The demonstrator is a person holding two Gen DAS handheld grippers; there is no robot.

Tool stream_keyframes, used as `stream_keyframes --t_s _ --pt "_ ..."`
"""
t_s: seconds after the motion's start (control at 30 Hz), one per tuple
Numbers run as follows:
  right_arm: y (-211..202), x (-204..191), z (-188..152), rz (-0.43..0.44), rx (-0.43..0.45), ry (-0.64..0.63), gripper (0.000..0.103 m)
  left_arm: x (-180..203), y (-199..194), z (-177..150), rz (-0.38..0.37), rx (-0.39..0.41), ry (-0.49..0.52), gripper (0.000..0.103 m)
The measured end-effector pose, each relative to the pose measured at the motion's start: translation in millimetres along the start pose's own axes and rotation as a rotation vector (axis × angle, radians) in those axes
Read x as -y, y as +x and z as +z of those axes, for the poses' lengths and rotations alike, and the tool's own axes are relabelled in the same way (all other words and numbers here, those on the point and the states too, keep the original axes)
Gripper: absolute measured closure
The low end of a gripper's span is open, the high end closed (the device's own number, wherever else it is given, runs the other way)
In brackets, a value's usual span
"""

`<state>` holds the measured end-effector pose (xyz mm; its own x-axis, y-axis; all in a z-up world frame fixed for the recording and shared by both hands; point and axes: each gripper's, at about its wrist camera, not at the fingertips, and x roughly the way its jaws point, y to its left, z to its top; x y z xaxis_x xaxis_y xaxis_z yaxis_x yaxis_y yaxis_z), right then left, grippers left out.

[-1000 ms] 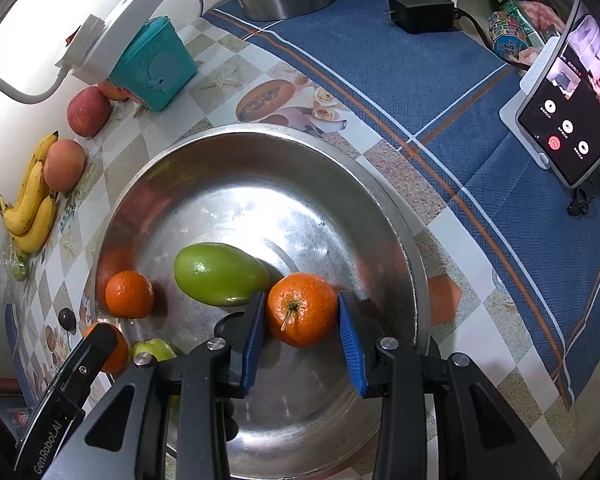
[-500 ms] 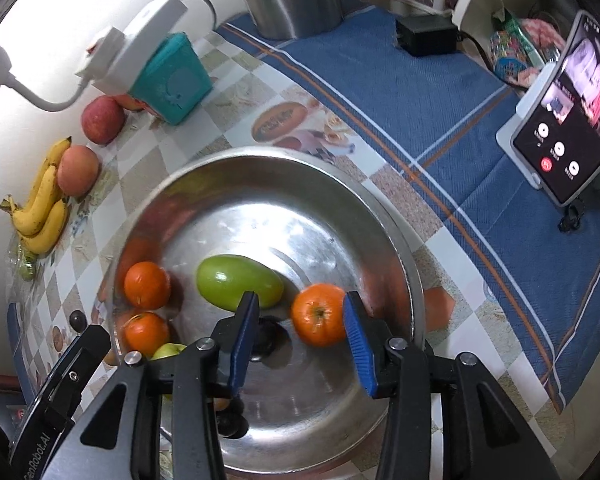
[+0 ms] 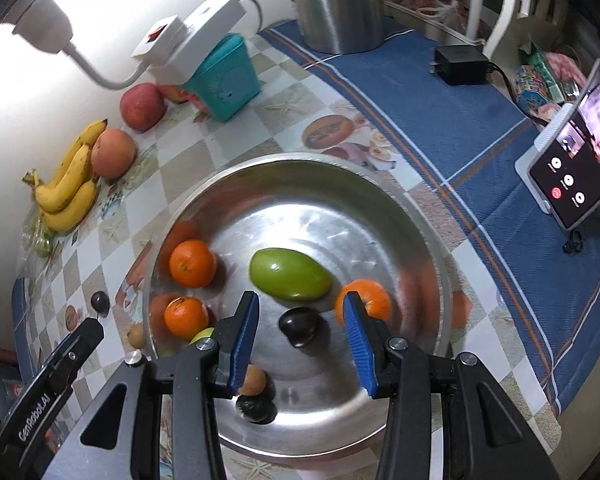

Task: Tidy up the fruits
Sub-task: 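Open the left tool to drop its orange while the right tool drops its orange into the basin, then move the left tool to the dark plum while the right tool moves to the tan round fruit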

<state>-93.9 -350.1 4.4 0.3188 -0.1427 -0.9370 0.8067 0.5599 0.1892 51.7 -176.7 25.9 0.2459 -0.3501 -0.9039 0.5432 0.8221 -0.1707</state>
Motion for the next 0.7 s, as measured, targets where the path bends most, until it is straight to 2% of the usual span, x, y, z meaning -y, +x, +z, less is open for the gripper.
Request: stream_keyframes --t_s 0.2,0.3,0.37,0.43,0.5,0.57,0.63,0.7 --pt "-0.4 -14.8 -4.2 0.003 -0.001 -0.041 0.058 -25.1 -1.1 -0.5 0.067 -0.002 -0.047 0.039" --pt "-0.4 -21.8 -6.1 0.003 -0.003 -0.062 0.058 -34.9 -1.2 -0.9 0.084 -0.006 -0.070 0.035" --pt "-0.3 -25.4 -7.4 -0.001 -0.004 -0.072 0.057 -40.4 -0.5 -1.5 0.097 -0.011 -0.084 0.028" --pt "-0.3 -29.1 -8.4 -0.004 -0.004 -0.084 0.049 -43.7 0.6 -1.9 0.109 -0.014 -0.093 0.022" --pt "-0.6 -32.2 -9.2 -0.008 0.000 -0.096 0.047 -46.5 1.4 -2.6 0.128 -0.016 -0.100 0.015" --pt "-0.5 -35.1 -10.0 -0.013 0.004 -0.106 0.045 -48.5 2.0 -3.0 0.146 -0.012 -0.102 0.002" --pt "0.3 -37.5 -10.9 -0.021 0.006 -0.115 0.032 -50.4 2.0 -3.1 0.164 -0.004 -0.101 0.000" --pt "0.9 -39.8 -11.5 -0.026 0.009 -0.125 0.027 -52.4 1.8 -3.0 0.177 0.003 -0.101 0.000"
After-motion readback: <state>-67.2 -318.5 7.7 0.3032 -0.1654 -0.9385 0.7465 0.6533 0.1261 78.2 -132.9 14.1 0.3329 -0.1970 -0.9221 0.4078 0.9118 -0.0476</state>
